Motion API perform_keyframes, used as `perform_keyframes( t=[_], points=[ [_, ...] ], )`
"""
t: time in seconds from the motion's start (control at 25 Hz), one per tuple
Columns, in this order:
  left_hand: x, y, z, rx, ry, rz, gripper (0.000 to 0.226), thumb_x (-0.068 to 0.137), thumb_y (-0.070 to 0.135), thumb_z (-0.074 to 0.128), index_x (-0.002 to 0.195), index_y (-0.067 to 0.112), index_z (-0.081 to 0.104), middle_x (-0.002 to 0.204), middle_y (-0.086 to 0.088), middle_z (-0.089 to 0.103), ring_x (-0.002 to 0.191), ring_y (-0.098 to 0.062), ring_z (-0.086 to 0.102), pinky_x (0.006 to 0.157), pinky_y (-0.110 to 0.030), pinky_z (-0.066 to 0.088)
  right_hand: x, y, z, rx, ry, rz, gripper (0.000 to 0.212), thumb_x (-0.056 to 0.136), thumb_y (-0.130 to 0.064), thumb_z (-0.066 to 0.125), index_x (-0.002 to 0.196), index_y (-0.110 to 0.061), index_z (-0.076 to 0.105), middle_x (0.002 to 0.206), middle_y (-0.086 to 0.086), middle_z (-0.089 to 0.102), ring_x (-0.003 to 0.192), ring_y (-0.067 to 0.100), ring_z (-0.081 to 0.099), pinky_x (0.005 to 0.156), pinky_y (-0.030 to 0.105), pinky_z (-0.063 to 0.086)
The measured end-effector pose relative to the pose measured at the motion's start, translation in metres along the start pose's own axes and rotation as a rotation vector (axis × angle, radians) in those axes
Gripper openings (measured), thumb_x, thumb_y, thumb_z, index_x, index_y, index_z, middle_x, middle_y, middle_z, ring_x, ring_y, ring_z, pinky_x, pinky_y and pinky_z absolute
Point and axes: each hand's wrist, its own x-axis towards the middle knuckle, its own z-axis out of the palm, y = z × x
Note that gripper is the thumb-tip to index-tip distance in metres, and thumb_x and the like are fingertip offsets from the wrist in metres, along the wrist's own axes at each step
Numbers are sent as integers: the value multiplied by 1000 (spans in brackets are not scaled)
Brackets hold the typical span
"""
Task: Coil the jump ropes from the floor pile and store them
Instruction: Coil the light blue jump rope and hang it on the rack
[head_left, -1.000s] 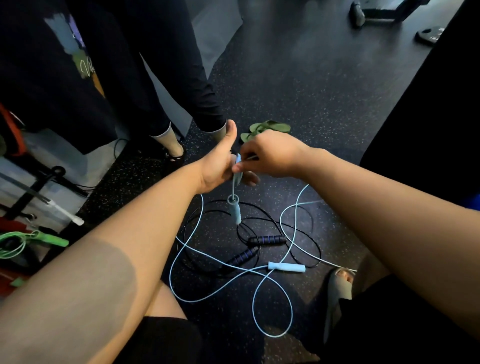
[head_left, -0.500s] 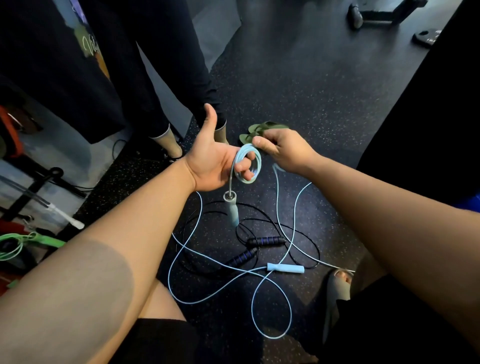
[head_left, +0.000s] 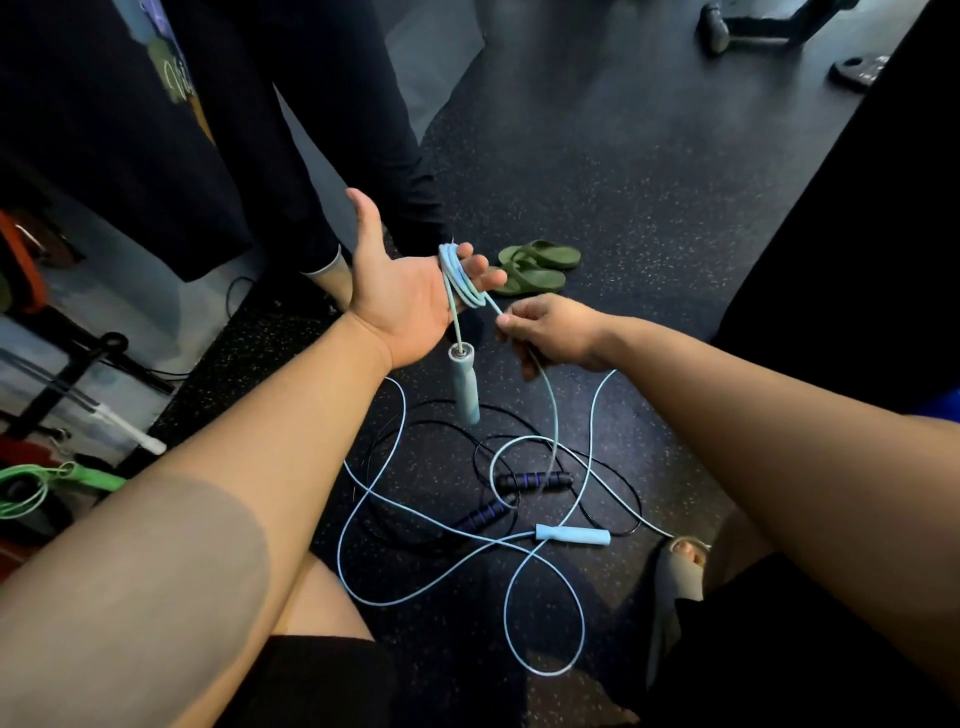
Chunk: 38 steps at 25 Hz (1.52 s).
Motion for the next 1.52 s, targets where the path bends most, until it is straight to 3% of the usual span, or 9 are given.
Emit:
perform_keyframes(
  t=[0.2,0.4,0.6,0.72,0.8,1.04,1.2,1.32,1.52],
  points=[
    [0,2,4,-43,169,159,101,82,89,21,115,-2,47,98,-22,75,105,-36,72,108,-52,46,-11,-4,3,-95,-163,99,31,105,-29,44,91,-11,65,64,6,51,53,23,56,51,26,46],
    [8,-9,-3,316,228,49,120,81,88,1,145,-9,31,117,-28,69,111,-33,70,101,-38,43,-16,-32,1,-570,-159,-87,36,103,-38,46,96,-12,70,67,1,56,44,6,52,51,22,46],
    [11,-23,-3,658,-14,-166,136,70,92,-8,132,-12,53,114,-26,70,120,-35,62,119,-44,27,-21,-48,-6,-680,-49,-301,40,101,-39,50,88,-9,74,70,0,63,59,9,51,57,22,38],
    [5,-23,2,753,-130,-240,132,74,85,-20,103,-4,73,99,-23,69,104,-33,66,105,-37,40,-20,-48,-16,-674,58,-385,38,94,-48,60,73,-17,69,60,-8,60,54,4,53,54,18,38],
    [3,-24,5,788,-173,-281,138,72,87,-18,114,-16,63,89,-24,64,92,-34,65,97,-37,42,-19,-47,-23,-660,141,-411,36,83,-59,66,70,-25,63,62,-8,58,57,7,54,56,26,41],
    [-4,-13,19,526,-279,-317,118,69,93,-15,79,6,65,60,-8,52,72,-32,56,86,-36,50,-13,-33,-33,-473,288,-443,41,84,-54,69,72,-16,58,66,4,57,60,15,48,56,31,39],
    [-7,-4,16,296,-263,-276,118,60,101,-6,91,5,56,57,-4,44,71,-28,51,82,-34,44,-7,-11,-29,-371,378,-328,50,98,-48,51,76,-3,55,69,16,51,60,10,42,60,39,43],
    [-7,-1,15,174,-215,-228,119,56,104,1,92,5,56,63,-4,33,72,-26,48,81,-33,43,-5,-1,-21,-263,343,-166,48,102,-48,42,82,-7,58,64,2,49,50,4,46,62,39,46],
    [-7,-2,12,108,-124,-164,120,58,104,7,99,3,55,67,-4,34,75,-26,47,88,-32,41,-3,1,-1,-74,198,7,51,103,-50,35,76,-13,59,60,6,52,47,24,53,47,26,43]
  ],
)
